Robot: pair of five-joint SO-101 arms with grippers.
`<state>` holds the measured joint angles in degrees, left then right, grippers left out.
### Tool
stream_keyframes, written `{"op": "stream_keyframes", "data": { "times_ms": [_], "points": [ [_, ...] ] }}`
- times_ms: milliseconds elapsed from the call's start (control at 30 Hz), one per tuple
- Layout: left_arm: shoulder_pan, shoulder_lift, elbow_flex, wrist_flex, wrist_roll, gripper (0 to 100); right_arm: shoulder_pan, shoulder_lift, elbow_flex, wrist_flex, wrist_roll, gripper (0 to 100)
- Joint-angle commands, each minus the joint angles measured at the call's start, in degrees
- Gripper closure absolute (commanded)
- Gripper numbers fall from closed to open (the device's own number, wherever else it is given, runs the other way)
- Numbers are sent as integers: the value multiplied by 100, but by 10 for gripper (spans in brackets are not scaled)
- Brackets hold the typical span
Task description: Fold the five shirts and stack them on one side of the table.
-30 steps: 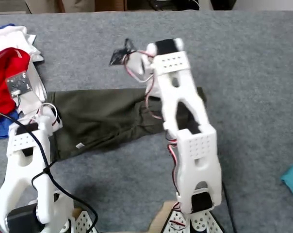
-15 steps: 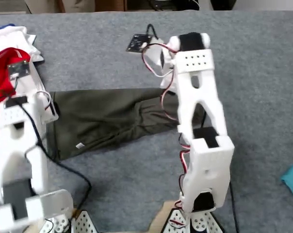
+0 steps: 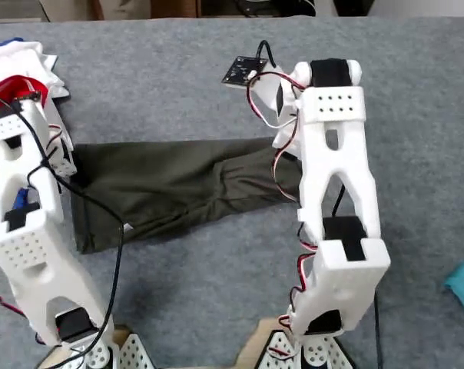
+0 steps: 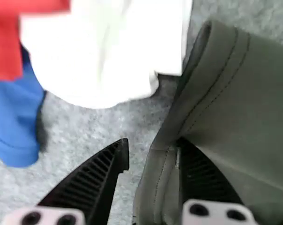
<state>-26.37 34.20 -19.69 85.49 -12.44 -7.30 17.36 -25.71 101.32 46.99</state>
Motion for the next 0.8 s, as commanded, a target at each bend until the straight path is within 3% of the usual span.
{"op": "stream_keyframes", "data": {
  "times_ms": [0, 200, 633, 767],
  "points": [
    [185, 277, -651, 369, -299, 822, 66, -488, 57, 105, -35, 993],
    [615, 857, -721, 774, -492, 822, 66, -514, 57, 105, -35, 993],
    [580, 1499, -853, 1152, -457, 824, 75, -514, 48, 97, -18, 993],
    [624, 1692, -1011, 1477, -448, 946, 75, -514, 13, 88, -18, 993]
  ]
}}
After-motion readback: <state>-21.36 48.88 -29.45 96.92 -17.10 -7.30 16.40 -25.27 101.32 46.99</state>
